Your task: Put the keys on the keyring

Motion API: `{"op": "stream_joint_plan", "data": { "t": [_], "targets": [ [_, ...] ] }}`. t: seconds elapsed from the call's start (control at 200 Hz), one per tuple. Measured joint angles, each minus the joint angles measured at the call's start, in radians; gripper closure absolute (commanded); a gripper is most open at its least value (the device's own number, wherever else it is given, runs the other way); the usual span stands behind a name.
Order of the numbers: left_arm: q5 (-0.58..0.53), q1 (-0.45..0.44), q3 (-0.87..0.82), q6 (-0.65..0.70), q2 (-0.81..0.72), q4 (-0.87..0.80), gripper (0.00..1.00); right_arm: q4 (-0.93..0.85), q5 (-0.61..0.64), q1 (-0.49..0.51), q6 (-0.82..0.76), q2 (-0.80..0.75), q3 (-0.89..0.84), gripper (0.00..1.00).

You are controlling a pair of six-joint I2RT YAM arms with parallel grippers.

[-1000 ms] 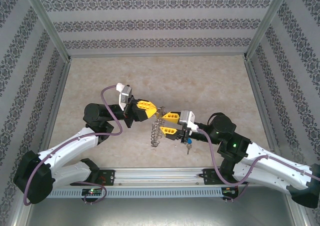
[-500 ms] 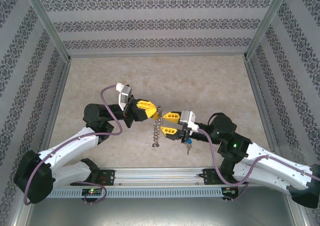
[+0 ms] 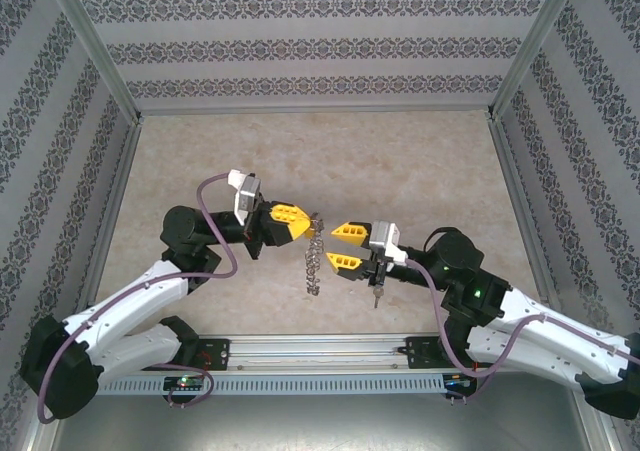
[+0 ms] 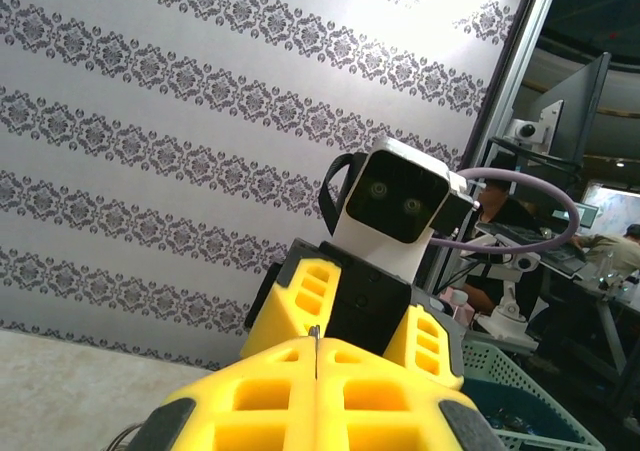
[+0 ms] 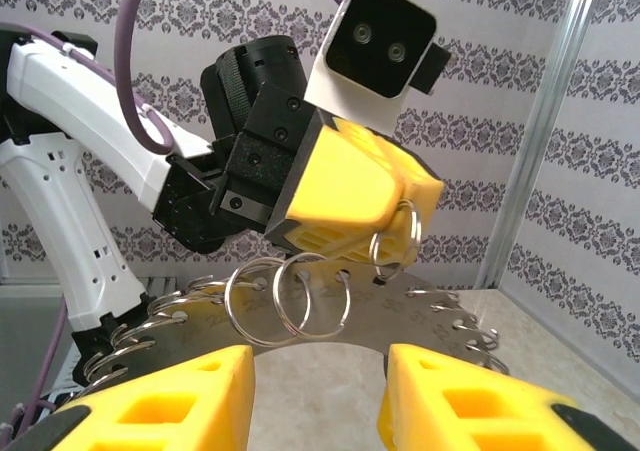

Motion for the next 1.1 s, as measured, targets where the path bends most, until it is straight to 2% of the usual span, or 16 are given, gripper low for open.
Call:
{"op": "stream_joint_plan", "data": {
  "t": [0.405, 0.674, 1.099],
  "targets": [
    [-0.016, -0.001, 0.01, 0.113, -0.08, -0.188, 1.0, -0.037, 0.028, 0.0, 0.012, -0.026, -0.009, 0.61],
    [-0.025, -0.019, 0.041, 0.177, -0.095, -0.289, 1.0, -0.036, 0.027, 0.0, 0.023, 0.071, 0.001, 0.66],
    [-0.135, -0.121, 0.122, 0.427, -0.134, -0.593, 1.0, -0.026, 0.009, 0.0, 0.027, 0.15, 0.031, 0.7]
  ]
}}
